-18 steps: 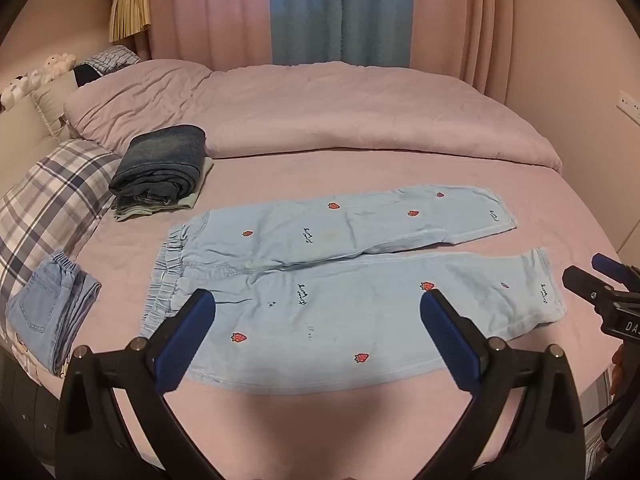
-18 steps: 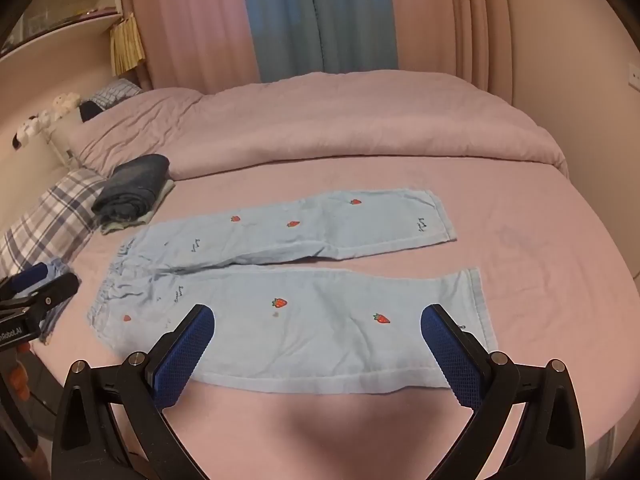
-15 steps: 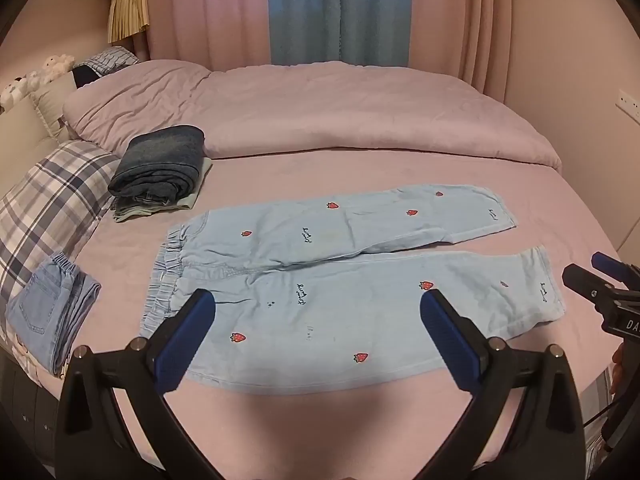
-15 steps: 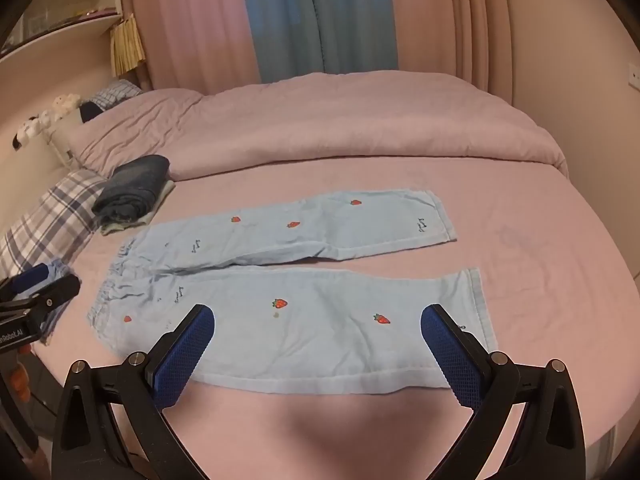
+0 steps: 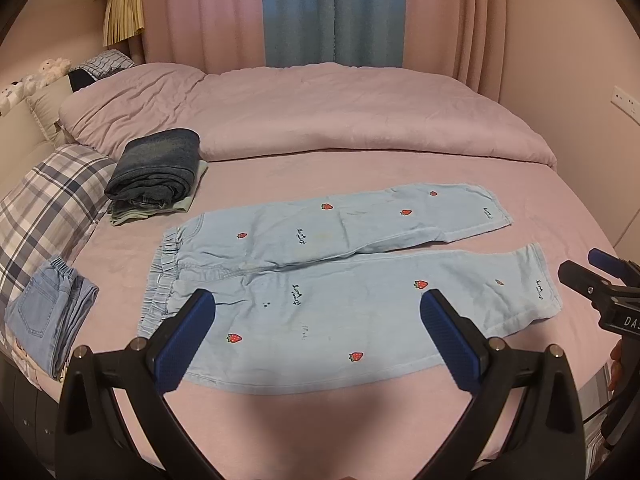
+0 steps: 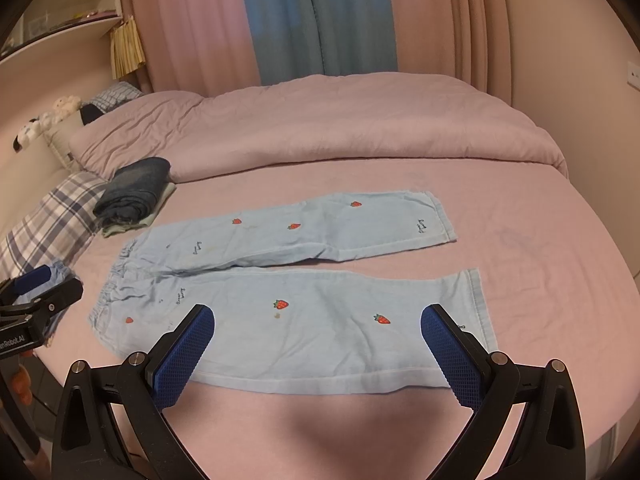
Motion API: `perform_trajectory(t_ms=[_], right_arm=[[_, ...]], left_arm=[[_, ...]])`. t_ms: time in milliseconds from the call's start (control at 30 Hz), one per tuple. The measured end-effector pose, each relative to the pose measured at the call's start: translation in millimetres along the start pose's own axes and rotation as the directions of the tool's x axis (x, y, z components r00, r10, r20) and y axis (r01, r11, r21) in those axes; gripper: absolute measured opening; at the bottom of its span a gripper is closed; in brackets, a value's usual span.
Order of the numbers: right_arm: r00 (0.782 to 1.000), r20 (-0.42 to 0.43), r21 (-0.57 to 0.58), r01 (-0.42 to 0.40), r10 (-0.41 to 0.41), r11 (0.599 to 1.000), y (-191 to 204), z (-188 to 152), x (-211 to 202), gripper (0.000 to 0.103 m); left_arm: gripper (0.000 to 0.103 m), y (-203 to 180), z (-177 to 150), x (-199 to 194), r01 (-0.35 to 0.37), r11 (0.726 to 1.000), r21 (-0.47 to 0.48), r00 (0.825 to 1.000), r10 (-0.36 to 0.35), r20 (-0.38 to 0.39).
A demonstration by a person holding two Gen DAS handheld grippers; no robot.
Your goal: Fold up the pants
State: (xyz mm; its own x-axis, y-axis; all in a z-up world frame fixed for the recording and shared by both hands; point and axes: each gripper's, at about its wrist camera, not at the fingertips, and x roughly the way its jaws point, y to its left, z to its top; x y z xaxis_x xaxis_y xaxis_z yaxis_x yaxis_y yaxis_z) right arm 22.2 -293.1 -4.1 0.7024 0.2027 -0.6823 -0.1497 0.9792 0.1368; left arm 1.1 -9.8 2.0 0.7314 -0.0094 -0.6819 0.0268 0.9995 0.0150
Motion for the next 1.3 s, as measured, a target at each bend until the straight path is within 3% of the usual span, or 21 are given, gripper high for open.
perform_trajectory(t_ms=[400, 700, 1167, 1300], right_arm=[[1.000, 0.006, 0.002, -0.009, 0.009, 1.000, -1.1, 0.9, -1.6, 0.103], [1.000, -0.002, -0.009, 0.009, -0.009, 1.000, 0.4, -0.2, -3.4, 0.103], [1.000, -0.013, -0.025, 0.025, -0.026, 0.999, -0.2, -0.5, -2.5, 0.103], [1.000, -0.008, -0.048, 0.029, -0.030, 0.998, 1.8, -1.7, -1.6, 0.103]], left_arm=[[0.102, -3.8, 0.7, 1.7, 0.004, 1.000, -0.001, 1.000, -0.004, -0.022], [0.103, -3.7, -0.3, 1.3, 0.005, 1.000, 0.006, 1.000, -0.005, 0.012], [0.103, -6.1, 2.8, 2.7, 0.016, 1.000, -0.023, 0.999, -0.017, -0.050], [0.103, 0.8, 2.6, 8.0, 0.048, 0.995, -0.085, 0.994, -0.056, -0.093]])
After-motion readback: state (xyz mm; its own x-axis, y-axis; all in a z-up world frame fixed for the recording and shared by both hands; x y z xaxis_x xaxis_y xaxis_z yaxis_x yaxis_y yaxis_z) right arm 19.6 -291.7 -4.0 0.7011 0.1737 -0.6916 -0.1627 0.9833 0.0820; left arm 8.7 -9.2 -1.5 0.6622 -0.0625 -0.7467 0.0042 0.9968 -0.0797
